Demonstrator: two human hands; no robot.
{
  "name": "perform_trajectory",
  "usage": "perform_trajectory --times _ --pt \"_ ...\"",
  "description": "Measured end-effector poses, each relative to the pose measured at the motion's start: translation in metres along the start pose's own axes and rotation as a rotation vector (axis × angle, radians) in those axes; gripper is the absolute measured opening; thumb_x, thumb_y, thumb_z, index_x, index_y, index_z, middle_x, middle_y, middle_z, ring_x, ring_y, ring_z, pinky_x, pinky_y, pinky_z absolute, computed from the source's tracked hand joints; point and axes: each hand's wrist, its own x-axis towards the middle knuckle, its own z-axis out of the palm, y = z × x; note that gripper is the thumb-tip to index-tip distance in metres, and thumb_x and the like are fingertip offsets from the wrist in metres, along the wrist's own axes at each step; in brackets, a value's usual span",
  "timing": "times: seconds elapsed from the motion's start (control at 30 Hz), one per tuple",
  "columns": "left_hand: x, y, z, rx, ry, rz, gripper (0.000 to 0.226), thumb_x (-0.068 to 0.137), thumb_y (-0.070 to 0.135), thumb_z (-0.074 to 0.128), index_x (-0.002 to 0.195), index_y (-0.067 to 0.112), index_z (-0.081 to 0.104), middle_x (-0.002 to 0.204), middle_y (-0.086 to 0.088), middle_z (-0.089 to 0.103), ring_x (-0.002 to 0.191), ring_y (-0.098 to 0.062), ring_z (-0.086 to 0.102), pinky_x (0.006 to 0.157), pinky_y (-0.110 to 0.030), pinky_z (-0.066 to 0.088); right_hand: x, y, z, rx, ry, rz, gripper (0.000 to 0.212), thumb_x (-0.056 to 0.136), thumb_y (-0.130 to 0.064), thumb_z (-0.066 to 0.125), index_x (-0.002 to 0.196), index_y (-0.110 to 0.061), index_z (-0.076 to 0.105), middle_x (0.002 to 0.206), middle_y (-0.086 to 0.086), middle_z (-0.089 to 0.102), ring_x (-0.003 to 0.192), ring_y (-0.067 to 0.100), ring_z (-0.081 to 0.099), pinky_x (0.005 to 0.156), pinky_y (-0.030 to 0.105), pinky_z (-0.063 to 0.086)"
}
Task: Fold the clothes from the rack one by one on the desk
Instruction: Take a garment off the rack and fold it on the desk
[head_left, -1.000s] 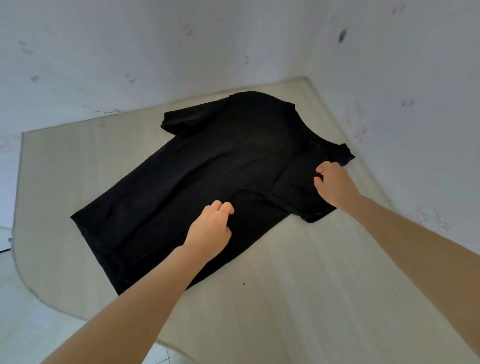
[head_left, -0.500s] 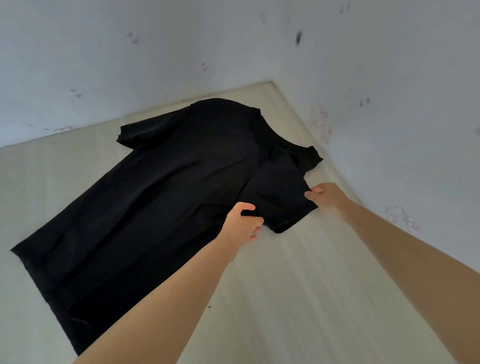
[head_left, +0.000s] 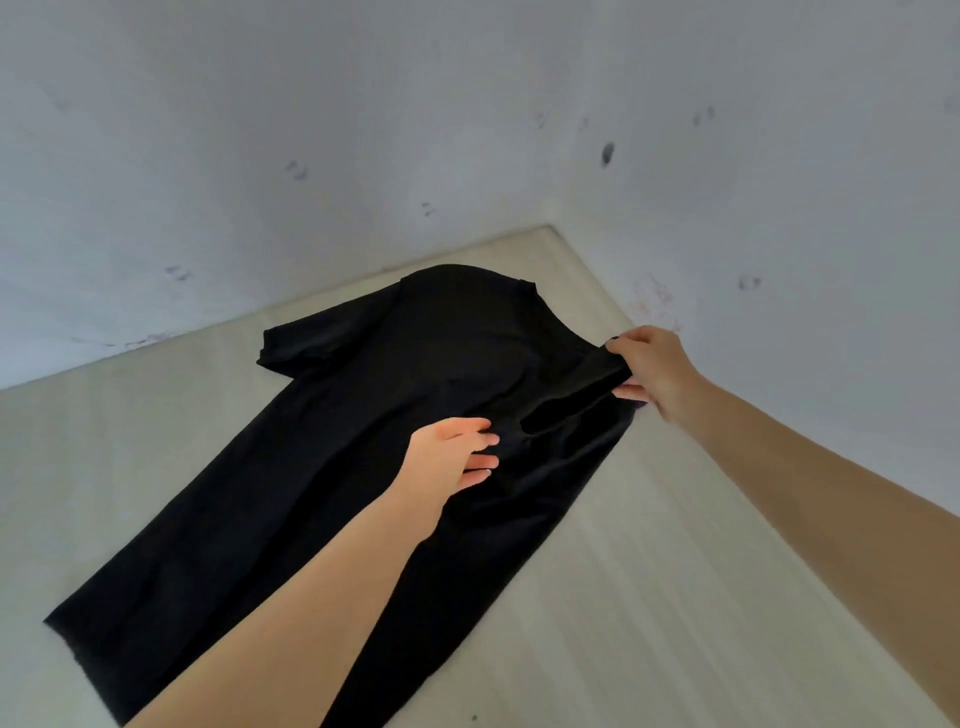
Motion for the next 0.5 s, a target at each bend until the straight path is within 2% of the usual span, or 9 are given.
perform_trajectory --times 0.07,0.13,0.2,0.27,0.33,0.4,0.5 --pt "0.007 0.011 -0.018 -0.054 0.03 0.011 0.024 0.091 -0.004 0.054 0.106 0.008 0.069 0.101 -0.01 0.073 0.085 -0.025 0.07 0.083 -0.034 0.058 0.006 -0.018 0.02 0.119 -0.046 0.018 0.022 0.093 -0.014 0.054 0.114 -0.007 0.058 0.1 0.009 0.066 0.083 0.022 0.07 0.067 0.03 0.058" --pt "0.018 0.019 -0.035 -0.044 0.069 0.027 0.025 0.091 -0.002 0.054 0.111 0.009 0.066 0.105 -0.007 0.071 0.089 -0.025 0.071 0.081 -0.033 0.058 0.012 -0.031 0.039 0.198 -0.135 0.01 0.031 0.095 -0.014 0.054 0.125 -0.006 0.053 0.099 0.011 0.069 0.092 0.022 0.069 0.076 0.032 0.058" --pt "0.031 0.024 -0.054 0.052 0.109 0.056 0.029 0.092 0.001 0.054 0.115 0.017 0.058 0.107 -0.002 0.067 0.089 -0.023 0.071 0.077 -0.03 0.058 0.02 -0.039 0.056 0.147 -0.197 -0.006 0.043 0.096 -0.016 0.055 0.136 -0.008 0.043 0.11 0.011 0.068 0.105 0.02 0.063 0.081 0.031 0.055" --pt "0.044 0.028 -0.075 0.225 0.187 0.119 0.038 0.092 0.003 0.055 0.123 0.024 0.05 0.107 0.001 0.064 0.089 -0.019 0.069 0.079 -0.031 0.057 0.029 -0.045 0.07 0.033 -0.222 -0.018 0.051 0.094 -0.016 0.057 0.141 -0.009 0.039 0.117 0.01 0.063 0.108 0.019 0.059 0.082 0.03 0.054" --pt "0.059 0.031 -0.1 0.421 0.292 0.196 0.04 0.09 0.008 0.058 0.127 0.021 0.051 0.11 0.002 0.062 0.091 -0.015 0.064 0.084 -0.033 0.055 0.043 -0.051 0.086 -0.065 -0.21 -0.019 0.047 0.093 -0.013 0.058 0.137 -0.008 0.044 0.121 0.011 0.06 0.108 0.019 0.058 0.081 0.03 0.053" --pt "0.068 0.032 -0.121 0.614 0.386 0.246 0.036 0.089 0.011 0.061 0.124 0.019 0.056 0.114 0.001 0.06 0.097 -0.014 0.059 0.085 -0.029 0.048 0.056 -0.056 0.097 -0.13 -0.192 -0.027 0.032 0.093 -0.011 0.056 0.125 -0.009 0.055 0.122 0.013 0.059 0.107 0.019 0.057 0.082 0.029 0.053" --pt "0.081 0.029 -0.146 0.823 0.46 0.282 0.034 0.088 0.011 0.06 0.121 0.016 0.06 0.125 -0.004 0.054 0.112 -0.022 0.051 0.093 -0.034 0.046 0.077 -0.066 0.118 -0.247 -0.135 -0.053 0.021 0.094 -0.012 0.051 0.11 -0.006 0.062 0.118 0.014 0.062 0.107 0.024 0.06 0.087 0.031 0.055"
